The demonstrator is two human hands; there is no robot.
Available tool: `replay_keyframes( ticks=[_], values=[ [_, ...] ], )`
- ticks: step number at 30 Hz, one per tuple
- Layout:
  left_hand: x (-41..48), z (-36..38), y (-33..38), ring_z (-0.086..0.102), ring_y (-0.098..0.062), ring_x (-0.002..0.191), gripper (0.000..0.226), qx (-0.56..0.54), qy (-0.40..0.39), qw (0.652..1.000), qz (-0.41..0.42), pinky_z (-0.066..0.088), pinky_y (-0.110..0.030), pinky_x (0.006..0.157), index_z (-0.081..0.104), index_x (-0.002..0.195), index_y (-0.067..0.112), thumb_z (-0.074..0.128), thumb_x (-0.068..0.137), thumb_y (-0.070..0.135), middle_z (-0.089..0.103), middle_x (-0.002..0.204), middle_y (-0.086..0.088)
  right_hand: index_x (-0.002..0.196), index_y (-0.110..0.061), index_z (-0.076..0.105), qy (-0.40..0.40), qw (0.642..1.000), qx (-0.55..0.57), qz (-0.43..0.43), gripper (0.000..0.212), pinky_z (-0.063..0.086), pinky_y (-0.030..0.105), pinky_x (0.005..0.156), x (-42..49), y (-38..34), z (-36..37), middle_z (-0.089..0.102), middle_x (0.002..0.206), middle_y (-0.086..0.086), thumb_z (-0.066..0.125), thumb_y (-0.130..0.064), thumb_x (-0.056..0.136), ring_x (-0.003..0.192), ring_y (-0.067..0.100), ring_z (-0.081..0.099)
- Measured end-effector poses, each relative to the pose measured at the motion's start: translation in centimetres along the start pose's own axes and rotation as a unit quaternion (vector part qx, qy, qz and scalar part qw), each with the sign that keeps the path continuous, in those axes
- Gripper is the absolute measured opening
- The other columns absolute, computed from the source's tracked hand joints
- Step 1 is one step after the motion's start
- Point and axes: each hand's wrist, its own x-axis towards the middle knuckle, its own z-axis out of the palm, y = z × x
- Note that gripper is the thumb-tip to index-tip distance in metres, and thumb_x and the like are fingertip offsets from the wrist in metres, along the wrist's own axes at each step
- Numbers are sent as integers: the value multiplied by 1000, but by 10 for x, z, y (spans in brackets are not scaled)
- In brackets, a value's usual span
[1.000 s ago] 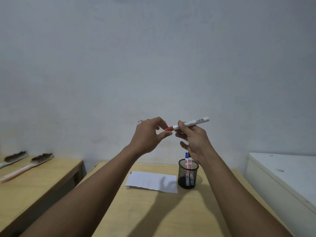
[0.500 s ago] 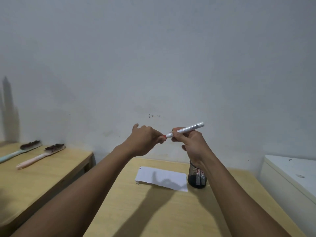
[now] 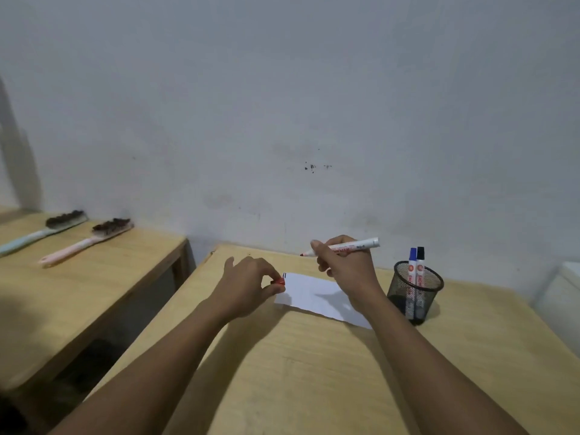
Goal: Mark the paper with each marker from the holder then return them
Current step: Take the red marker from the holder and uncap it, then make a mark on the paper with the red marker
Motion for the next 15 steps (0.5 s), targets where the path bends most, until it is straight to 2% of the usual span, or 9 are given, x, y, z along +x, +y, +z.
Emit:
replay_keyframes(
  ticks=[4,8,10,15],
  values=[
    [9,24,-16,55,-12,105,21,-11,-8,1000,-3,27,-57,109,71,97,36,62,86,52,67,113,16,92,-14,78,-33,998,-40,35,21,51,27,60,15,34,16,76,79,3,78,-35,89,61,10,67],
    [16,41,-25,50,-8,116,22,-6,-18,1000,8,24,-59,112,72,100,37,60,88,50,64,123,18,98,-2,77,-48,997,-14,59,17,53,21,57,31,57,27,76,82,6,82,-12,85,62,6,67],
    [16,49,-26,46,-4,118,21,4,-9,1000,17,22,-56,114,72,101,39,58,88,48,63,124,23,98,2,75,-46,996,-17,69,16,52,19,54,41,65,33,72,75,7,80,-7,86,57,6,65],
    [16,54,-37,50,-10,118,27,19,-52,997,62,25,-59,109,72,105,38,52,91,51,65,124,21,85,-6,75,-56,994,-72,65,13,52,29,61,58,93,43,71,69,2,79,-18,87,64,14,64]
  ],
)
